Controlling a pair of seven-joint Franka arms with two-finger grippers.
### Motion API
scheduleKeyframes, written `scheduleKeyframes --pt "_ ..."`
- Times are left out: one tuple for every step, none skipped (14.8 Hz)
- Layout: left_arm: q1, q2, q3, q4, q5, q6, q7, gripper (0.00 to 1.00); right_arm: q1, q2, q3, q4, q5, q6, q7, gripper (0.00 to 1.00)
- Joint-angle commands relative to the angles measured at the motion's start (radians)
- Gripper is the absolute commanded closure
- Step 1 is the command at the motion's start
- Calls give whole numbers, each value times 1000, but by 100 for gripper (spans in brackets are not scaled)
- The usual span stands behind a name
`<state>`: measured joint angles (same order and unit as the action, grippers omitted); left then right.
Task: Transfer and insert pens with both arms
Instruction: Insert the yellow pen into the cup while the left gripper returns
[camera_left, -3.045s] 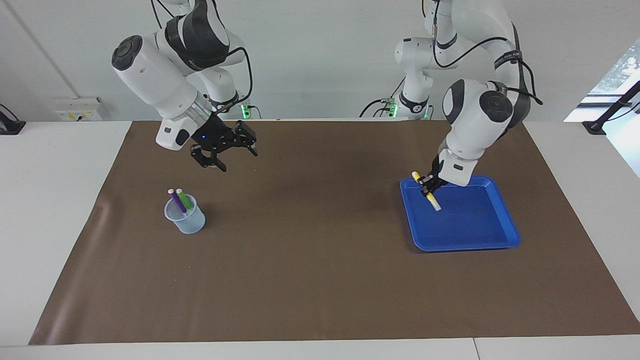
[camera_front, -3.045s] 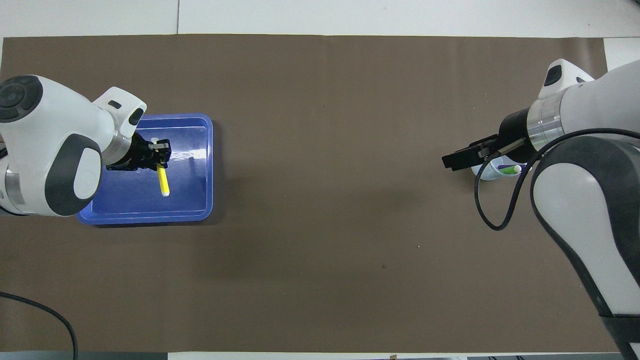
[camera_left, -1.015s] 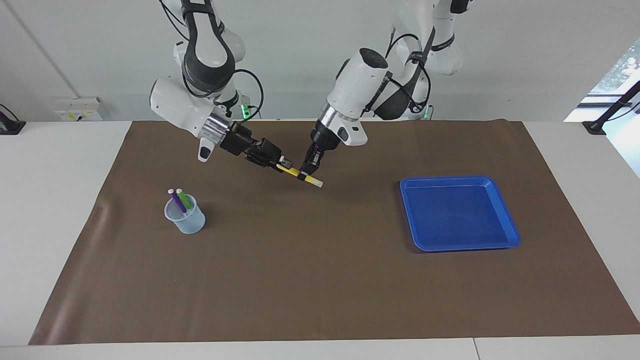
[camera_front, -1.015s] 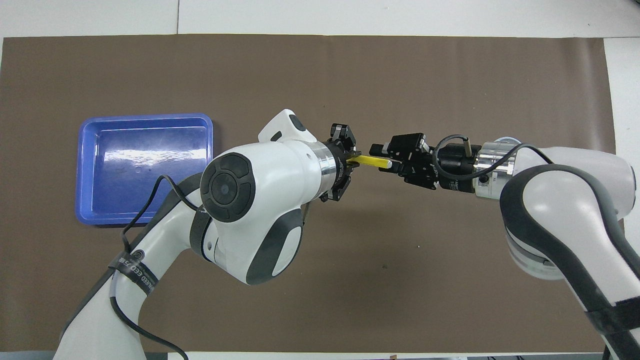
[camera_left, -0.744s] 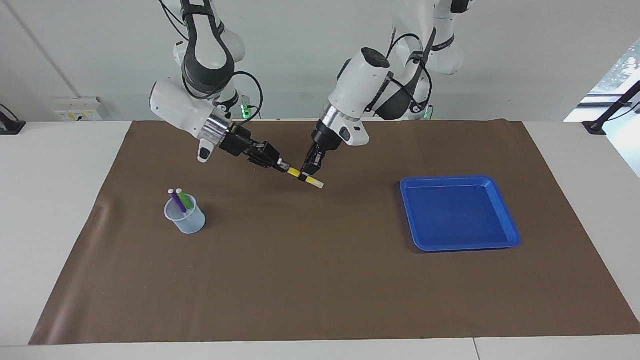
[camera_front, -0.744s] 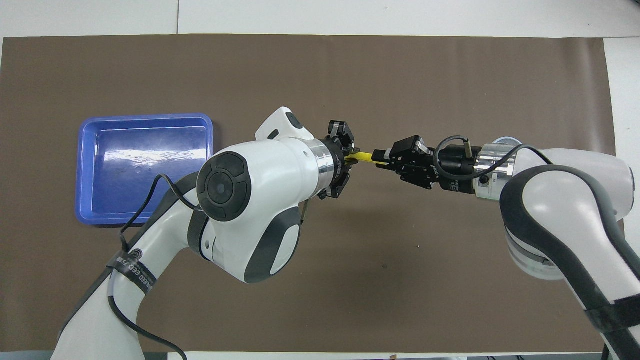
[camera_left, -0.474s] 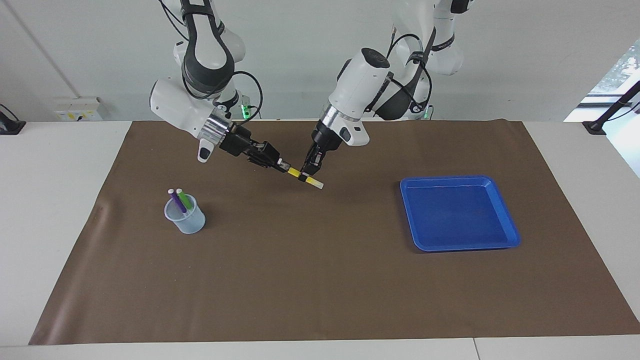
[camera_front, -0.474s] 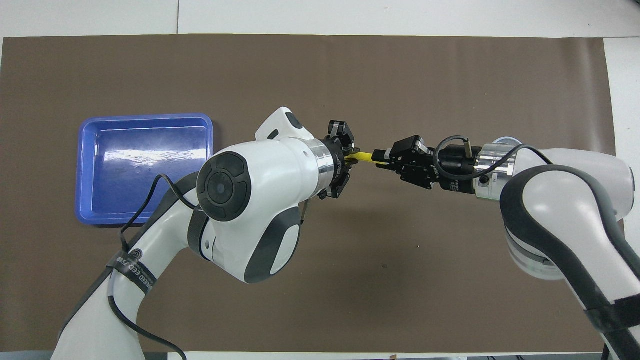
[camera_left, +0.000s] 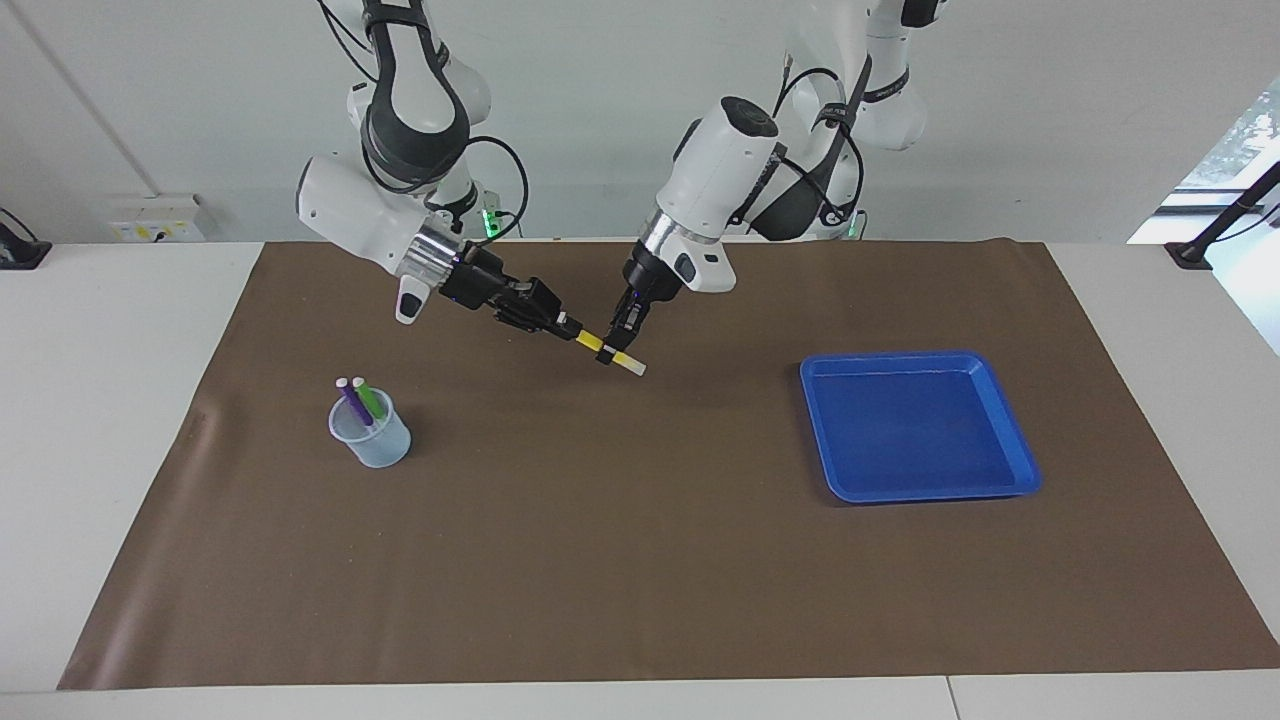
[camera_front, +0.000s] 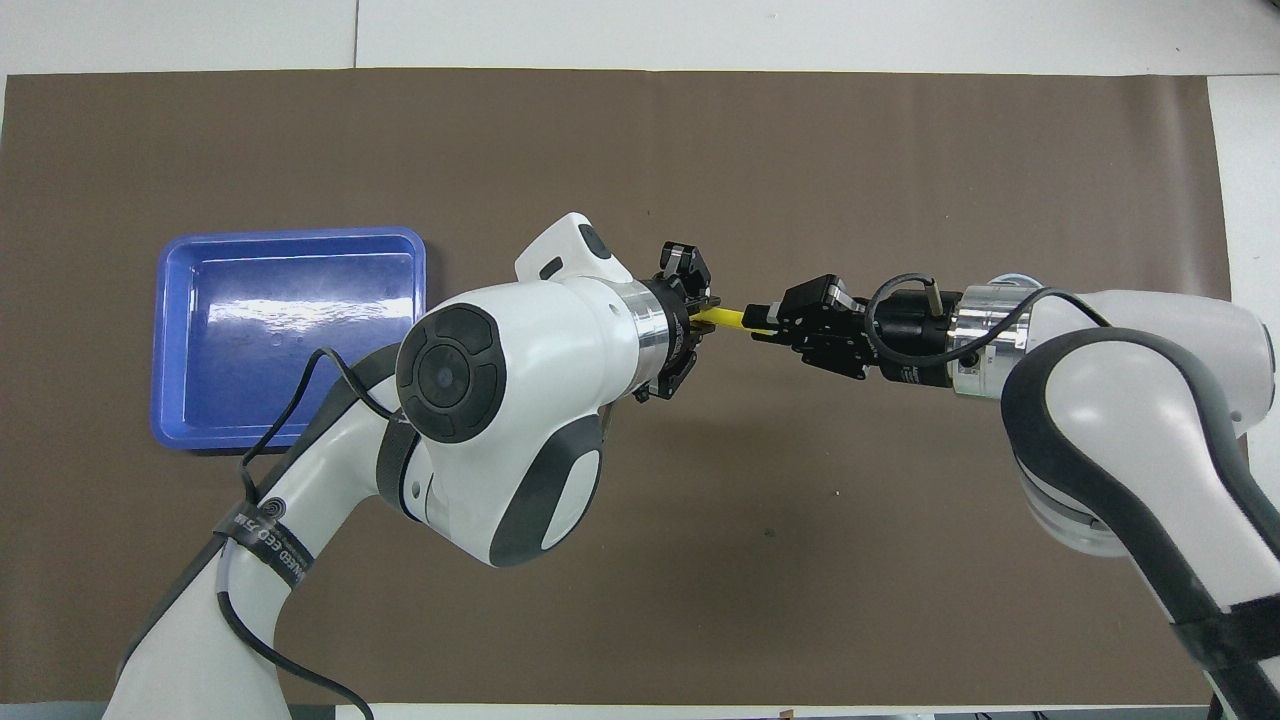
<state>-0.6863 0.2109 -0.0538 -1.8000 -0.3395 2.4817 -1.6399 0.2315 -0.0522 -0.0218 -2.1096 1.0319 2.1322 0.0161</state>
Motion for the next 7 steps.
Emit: scheduleKeyframes --pt "60 -13 11 2 11 -101 165 0 -81 89 2 219 -313 -199 12 100" --pt "82 -27 12 2 11 -150 237 0 -101 122 2 308 -417 -280 4 100" --pt "111 -33 12 2 11 -191 314 0 -118 149 2 389 -505 -354 -4 100" --pt "137 -44 12 2 11 -240 406 0 -129 170 2 449 -589 -414 -40 100" --pt "172 -51 14 2 13 -298 513 0 -135 187 2 492 -675 -449 -127 100" --pt "204 -61 14 -4 14 -344 610 0 -133 195 2 517 -772 -460 -237 100" --pt "238 -71 14 -12 31 -375 703 0 -133 196 2 522 -882 -456 -346 100"
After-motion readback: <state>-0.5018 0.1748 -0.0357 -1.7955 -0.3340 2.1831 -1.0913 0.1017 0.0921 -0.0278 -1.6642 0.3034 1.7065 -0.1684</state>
